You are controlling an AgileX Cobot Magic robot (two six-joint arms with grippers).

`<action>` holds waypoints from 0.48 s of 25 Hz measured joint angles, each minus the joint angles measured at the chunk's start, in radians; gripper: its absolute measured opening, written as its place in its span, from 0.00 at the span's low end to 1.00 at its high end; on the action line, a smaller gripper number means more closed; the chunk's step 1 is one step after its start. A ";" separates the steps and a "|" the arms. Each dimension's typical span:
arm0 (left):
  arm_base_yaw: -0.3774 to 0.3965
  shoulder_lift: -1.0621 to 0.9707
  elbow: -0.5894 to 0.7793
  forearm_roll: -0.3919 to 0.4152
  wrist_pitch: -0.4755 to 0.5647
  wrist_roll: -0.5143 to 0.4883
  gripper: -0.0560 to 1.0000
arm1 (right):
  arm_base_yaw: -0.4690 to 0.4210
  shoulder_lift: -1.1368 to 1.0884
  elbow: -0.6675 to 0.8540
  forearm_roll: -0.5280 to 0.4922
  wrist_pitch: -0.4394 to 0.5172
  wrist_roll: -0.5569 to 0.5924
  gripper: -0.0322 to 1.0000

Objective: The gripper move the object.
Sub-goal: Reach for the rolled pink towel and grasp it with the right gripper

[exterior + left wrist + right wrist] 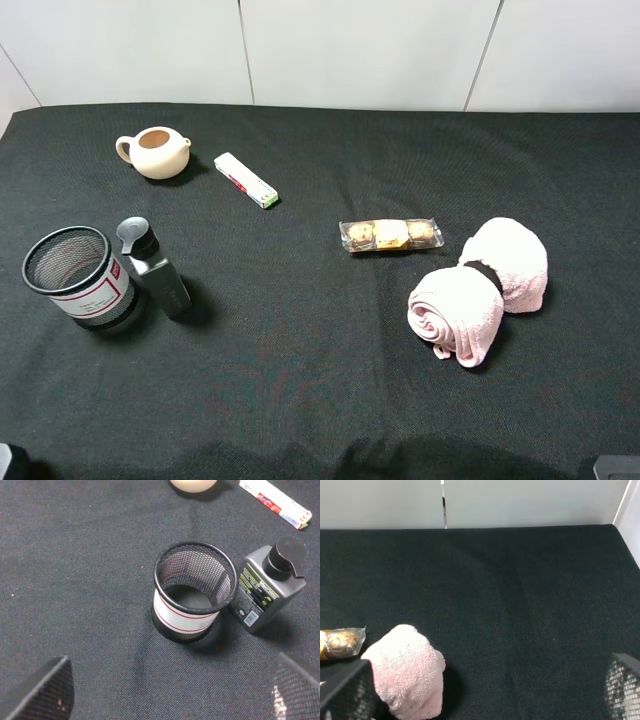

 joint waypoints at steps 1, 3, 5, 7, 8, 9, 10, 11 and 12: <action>0.000 0.000 0.000 0.000 0.000 0.000 0.84 | 0.000 0.000 0.000 0.000 0.000 0.000 0.70; 0.000 0.000 0.000 0.000 0.000 0.000 0.84 | 0.000 0.000 0.000 0.000 0.000 0.000 0.70; 0.000 0.000 0.000 0.000 0.000 0.000 0.84 | 0.000 0.000 0.000 0.000 0.000 0.000 0.70; 0.000 0.000 0.000 0.000 0.000 0.000 0.84 | 0.000 0.000 0.000 0.000 0.000 0.000 0.70; 0.000 0.000 0.000 0.000 0.000 0.000 0.84 | 0.000 0.000 0.000 0.000 0.000 0.000 0.70; 0.000 0.000 0.000 0.000 0.000 0.000 0.84 | 0.000 0.000 0.000 0.000 0.000 0.000 0.70; 0.000 0.000 0.000 0.000 0.000 0.000 0.84 | 0.000 0.000 0.000 0.000 0.000 0.000 0.70; 0.000 0.000 0.000 0.000 0.000 0.000 0.84 | 0.000 0.000 0.000 0.000 0.000 0.000 0.70; 0.000 0.000 0.000 0.000 0.000 0.000 0.84 | 0.000 0.000 0.000 0.000 0.000 0.000 0.70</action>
